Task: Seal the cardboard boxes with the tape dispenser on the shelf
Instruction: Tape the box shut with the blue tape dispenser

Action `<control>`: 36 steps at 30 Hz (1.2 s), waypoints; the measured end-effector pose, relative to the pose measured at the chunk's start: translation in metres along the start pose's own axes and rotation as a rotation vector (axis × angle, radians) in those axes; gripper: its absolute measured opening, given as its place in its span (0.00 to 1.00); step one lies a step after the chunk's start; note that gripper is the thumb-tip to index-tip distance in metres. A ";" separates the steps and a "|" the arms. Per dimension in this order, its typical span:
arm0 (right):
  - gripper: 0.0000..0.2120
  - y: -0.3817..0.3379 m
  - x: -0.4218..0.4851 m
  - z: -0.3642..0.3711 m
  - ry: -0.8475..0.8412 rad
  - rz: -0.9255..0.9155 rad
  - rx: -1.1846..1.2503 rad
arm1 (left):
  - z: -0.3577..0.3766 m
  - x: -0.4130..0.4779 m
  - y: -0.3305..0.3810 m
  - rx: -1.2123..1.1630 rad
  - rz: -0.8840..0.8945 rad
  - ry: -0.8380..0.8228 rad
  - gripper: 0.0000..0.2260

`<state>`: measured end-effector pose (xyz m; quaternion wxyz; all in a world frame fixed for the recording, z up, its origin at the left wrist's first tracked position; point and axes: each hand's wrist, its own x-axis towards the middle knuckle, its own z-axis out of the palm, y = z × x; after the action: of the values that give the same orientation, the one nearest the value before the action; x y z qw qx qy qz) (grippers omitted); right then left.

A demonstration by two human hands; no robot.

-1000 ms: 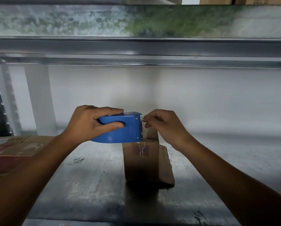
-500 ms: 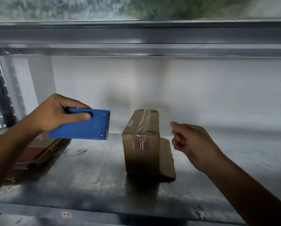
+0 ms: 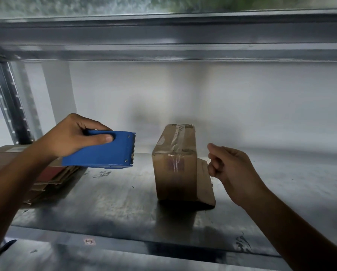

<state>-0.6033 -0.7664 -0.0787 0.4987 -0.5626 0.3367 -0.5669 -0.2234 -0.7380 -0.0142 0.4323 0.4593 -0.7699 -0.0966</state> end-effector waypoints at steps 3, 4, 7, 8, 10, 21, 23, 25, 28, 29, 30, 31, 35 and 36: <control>0.24 -0.005 0.000 0.001 0.007 -0.028 0.033 | -0.002 -0.004 0.004 -0.026 0.023 0.018 0.09; 0.24 -0.005 0.000 0.002 0.006 -0.029 0.022 | -0.002 -0.005 0.005 -0.024 0.019 0.019 0.09; 0.23 0.002 0.000 0.004 0.014 0.003 -0.043 | -0.002 -0.005 0.001 0.004 -0.016 -0.002 0.07; 0.22 0.005 0.000 0.004 0.023 0.011 -0.070 | -0.001 -0.006 0.000 0.011 -0.029 -0.012 0.07; 0.22 0.012 0.001 0.004 0.048 0.017 -0.115 | 0.002 -0.006 -0.005 0.018 -0.045 -0.021 0.06; 0.22 0.031 0.013 0.011 0.050 -0.178 -0.613 | 0.040 -0.001 -0.012 0.096 -0.120 -0.071 0.24; 0.22 0.031 0.015 0.008 0.036 -0.205 -0.709 | 0.042 0.001 -0.010 0.110 -0.111 -0.074 0.23; 0.21 0.028 0.017 0.005 0.025 -0.192 -0.772 | 0.043 0.002 -0.008 0.115 -0.106 -0.074 0.22; 0.22 0.025 0.020 0.003 -0.013 -0.091 -0.724 | 0.045 0.002 -0.008 0.120 -0.100 -0.061 0.16; 0.21 0.025 0.020 0.003 -0.026 -0.059 -0.700 | 0.045 0.002 -0.008 0.126 -0.102 -0.057 0.15; 0.21 0.025 0.021 0.003 -0.039 -0.035 -0.697 | 0.046 0.002 -0.008 0.132 -0.104 -0.055 0.14; 0.20 0.026 0.021 0.002 -0.052 -0.009 -0.723 | 0.047 0.002 -0.008 0.137 -0.104 -0.053 0.13; 0.16 0.040 0.021 -0.004 -0.137 0.228 -0.752 | 0.049 0.001 -0.009 0.159 -0.109 -0.058 0.13; 0.17 0.044 0.020 -0.006 -0.134 0.236 -0.755 | 0.050 0.001 -0.009 0.163 -0.108 -0.059 0.14</control>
<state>-0.5982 -0.7990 -0.1149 0.3394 -0.6995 0.5503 -0.3045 -0.2557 -0.7567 -0.0490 0.3649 0.5310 -0.7616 -0.0702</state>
